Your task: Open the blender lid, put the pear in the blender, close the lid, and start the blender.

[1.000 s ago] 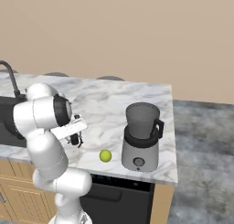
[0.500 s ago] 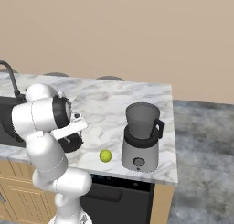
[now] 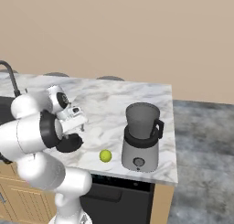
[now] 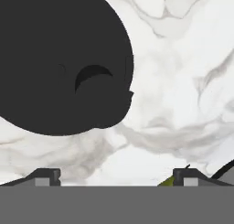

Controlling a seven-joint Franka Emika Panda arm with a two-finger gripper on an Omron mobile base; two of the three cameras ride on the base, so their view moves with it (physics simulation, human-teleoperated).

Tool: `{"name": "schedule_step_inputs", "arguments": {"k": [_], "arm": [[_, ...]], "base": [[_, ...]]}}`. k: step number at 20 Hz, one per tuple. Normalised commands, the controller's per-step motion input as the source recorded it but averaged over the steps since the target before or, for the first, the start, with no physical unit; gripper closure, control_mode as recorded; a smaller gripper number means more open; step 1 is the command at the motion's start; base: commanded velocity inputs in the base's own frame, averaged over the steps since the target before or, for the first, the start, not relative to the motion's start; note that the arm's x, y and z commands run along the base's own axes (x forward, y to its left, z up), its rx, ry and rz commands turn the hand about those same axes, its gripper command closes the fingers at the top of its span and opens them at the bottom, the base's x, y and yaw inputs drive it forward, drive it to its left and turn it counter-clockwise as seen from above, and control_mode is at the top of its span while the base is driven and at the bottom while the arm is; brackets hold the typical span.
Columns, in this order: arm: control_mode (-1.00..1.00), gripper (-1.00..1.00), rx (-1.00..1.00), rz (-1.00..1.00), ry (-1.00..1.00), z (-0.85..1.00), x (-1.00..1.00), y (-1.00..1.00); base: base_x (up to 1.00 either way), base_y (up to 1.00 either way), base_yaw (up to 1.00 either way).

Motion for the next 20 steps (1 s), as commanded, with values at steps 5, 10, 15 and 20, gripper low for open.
{"name": "schedule_step_inputs", "arguments": {"k": [5,10,15,20], "arm": [[-1.0,-1.0,0.06,0.02,-0.15,0.0,-0.55,-0.83],[-1.0,-1.0,0.0,0.0,-0.15,0.0,-0.4,-0.95],[-1.0,-1.0,0.0,0.0,-0.02,-0.02,-0.05,-0.54],[-1.0,-1.0,0.0,0.0,0.0,-0.06,0.05,-0.11]], "base": [[0.0,0.0,0.0],[0.0,0.0,0.0],[0.0,0.0,0.0],[0.0,0.0,0.0]]}}
